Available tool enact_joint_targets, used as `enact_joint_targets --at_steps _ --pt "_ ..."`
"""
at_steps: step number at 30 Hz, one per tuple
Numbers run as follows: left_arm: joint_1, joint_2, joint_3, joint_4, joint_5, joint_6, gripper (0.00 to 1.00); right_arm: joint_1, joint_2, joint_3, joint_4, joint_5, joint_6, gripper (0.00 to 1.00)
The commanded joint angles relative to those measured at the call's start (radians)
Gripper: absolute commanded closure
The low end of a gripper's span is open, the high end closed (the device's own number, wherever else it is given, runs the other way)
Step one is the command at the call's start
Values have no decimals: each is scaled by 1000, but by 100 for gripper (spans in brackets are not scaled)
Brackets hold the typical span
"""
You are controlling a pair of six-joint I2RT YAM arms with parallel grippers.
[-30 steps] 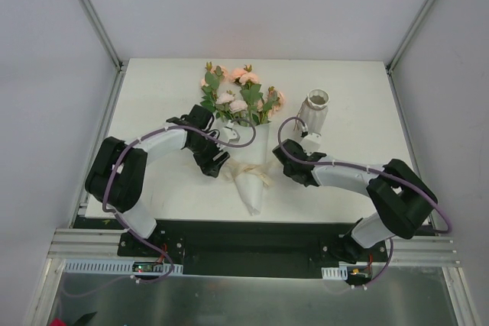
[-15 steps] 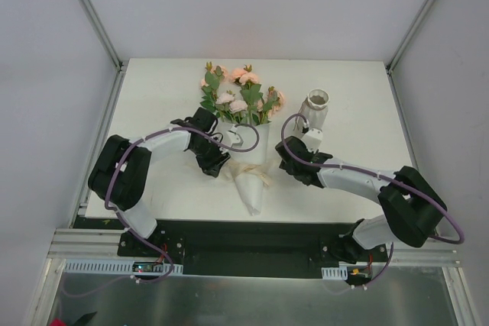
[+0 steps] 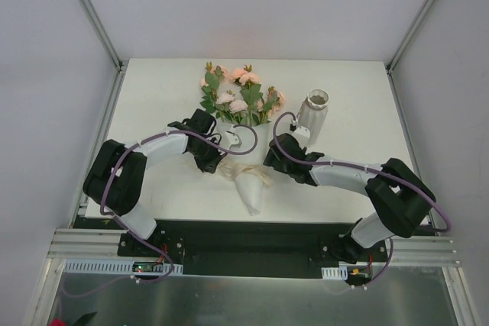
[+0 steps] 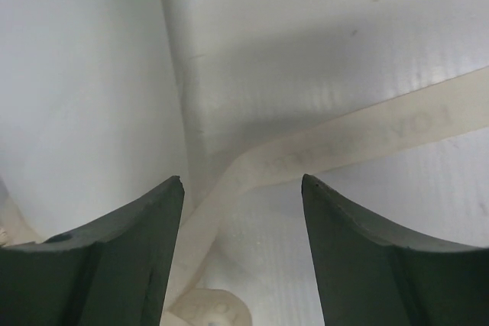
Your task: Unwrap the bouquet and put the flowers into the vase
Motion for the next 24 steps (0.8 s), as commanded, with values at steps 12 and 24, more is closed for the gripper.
enact_joint_targets --at_steps 12,24 --pt "-9 -86 4 -25 -7 -18 100 3 -64 15 81 -304 156 37" --pt "-9 -84 -8 -25 -22 -13 100 2 -93 1 69 -305 173 77"
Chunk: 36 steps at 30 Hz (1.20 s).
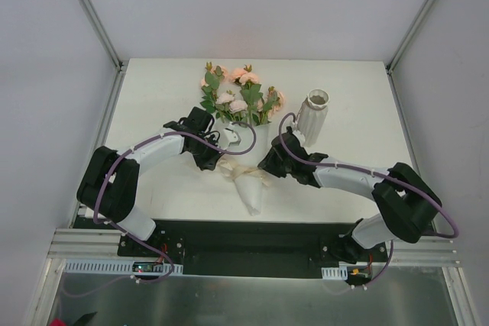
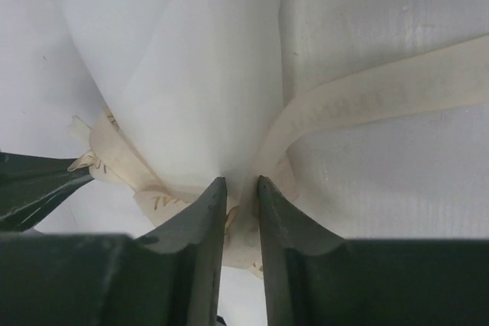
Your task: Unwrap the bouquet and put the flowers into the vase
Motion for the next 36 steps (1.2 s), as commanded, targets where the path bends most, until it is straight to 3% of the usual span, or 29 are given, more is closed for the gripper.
enact_joint_targets --at_steps 1,3,4,14,17,25,28,29,30,31,32,33,34,36 --pt "-8 -1 -7 -13 -17 -6 100 -4 -57 14 11 14 21 82" --pt "-8 -3 -7 -13 -21 -6 100 -4 -68 16 10 25 19 97" --pt "-8 -3 -6 -13 -27 -6 100 -4 -83 14 10 30 18 99" --pt "13 -72 -7 -42 -86 -26 100 -7 -263 13 -130 143 -85 99" --pt "90 -122 2 -71 -96 -35 100 -5 -335 3 -199 195 -117 98" --pt "549 -260 17 -125 -204 34 100 -25 -597 -61 -494 477 -162 97" --pt "643 -277 11 -123 -236 49 100 -56 -695 -79 -590 583 -168 96" --pt "689 -279 11 -121 -239 48 100 -68 -717 -83 -608 605 -170 94" --pt "711 -277 8 -121 -242 46 100 -83 -747 -86 -621 623 -188 75" --pt "723 -280 5 -118 -244 46 100 -109 -755 -84 -650 634 -193 65" --pt "732 -283 -1 -120 -244 43 93 -119 -760 -78 -674 646 -191 55" --pt "733 -297 -16 -120 -238 43 70 -125 -757 -69 -699 677 -191 41" --pt "733 -306 -22 -120 -227 42 56 -131 -751 -57 -751 692 -191 34" --pt "731 -334 -35 -121 -187 25 38 -131 -723 -6 -796 724 -205 17"
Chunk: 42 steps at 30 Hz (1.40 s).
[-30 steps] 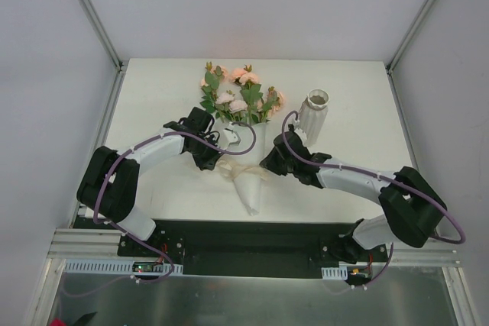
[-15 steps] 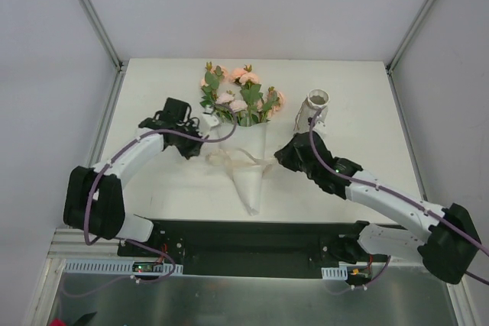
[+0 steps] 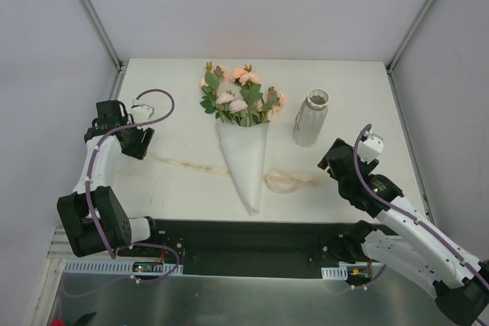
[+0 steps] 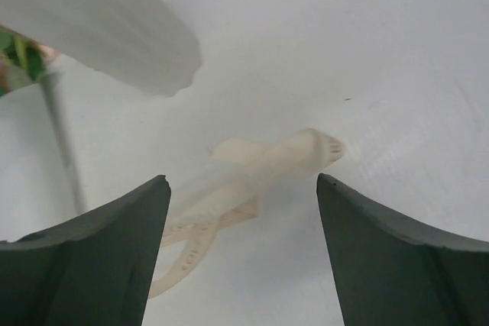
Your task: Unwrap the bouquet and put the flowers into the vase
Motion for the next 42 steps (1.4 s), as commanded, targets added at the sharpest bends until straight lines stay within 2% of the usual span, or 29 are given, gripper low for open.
enact_joint_targets --at_steps 1,2,4,5,9,10,11,14,18,22,29,42 --pt "-5 -80 -31 -38 46 -12 25 -3 43 96 -177 126 -84 13" --pt "-6 -97 -34 -44 66 -16 18 3 51 117 -162 111 -124 5" --pt "-11 -112 -47 -52 81 -18 4 81 65 127 -74 49 -266 0" --pt "-17 -126 -53 -58 92 -21 1 119 71 137 -40 20 -325 0" --pt "-39 -158 -68 -92 129 -42 1 387 219 226 43 -64 -557 3" --pt "-48 -164 -70 -97 140 -49 1 507 255 249 53 -73 -610 3" --pt "-52 -172 -71 -101 156 -64 1 559 330 289 51 -81 -685 3" --pt "-71 -181 -74 -112 164 -88 1 699 462 331 50 -142 -764 3" --pt "-75 -178 -74 -113 180 -111 1 735 566 355 82 -234 -828 3" --pt "-77 -167 -80 -115 201 -128 1 771 658 371 119 -241 -893 3" --pt "-88 -157 -93 -112 224 -154 1 785 800 365 203 -199 -960 3" --pt "-86 -166 -106 -112 221 -142 1 784 926 320 350 -34 -1055 3"
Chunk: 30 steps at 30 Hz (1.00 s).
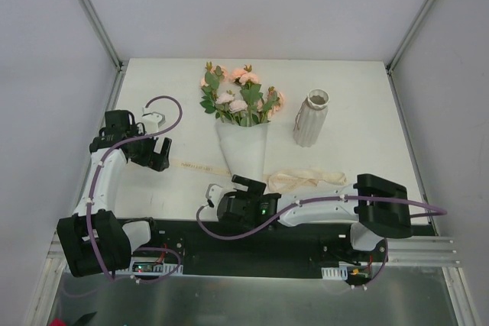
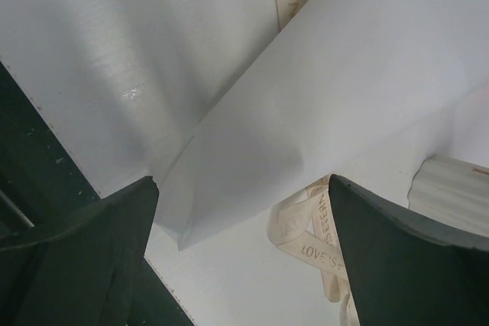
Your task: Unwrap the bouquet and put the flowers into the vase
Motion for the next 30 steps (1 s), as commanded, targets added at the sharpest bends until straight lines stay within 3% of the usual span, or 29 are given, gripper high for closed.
enact_joint_targets --at_steps 1,12,15,23,30 --pt "-6 -8 -8 -10 28 -2 1 -1 40 -13 66 90 -66 3" --pt "-8 -26 -6 -10 36 -4 1 -9 80 -15 140 175 -137 1" --pt "-6 -36 -8 -9 39 -2 1 -7 71 -19 201 225 -173 6" --pt "-6 -43 2 -9 38 -10 1 -36 -9 -35 356 345 -281 7" --pt "-8 -48 -5 -7 41 -13 1 -43 -159 -67 373 431 -215 7"
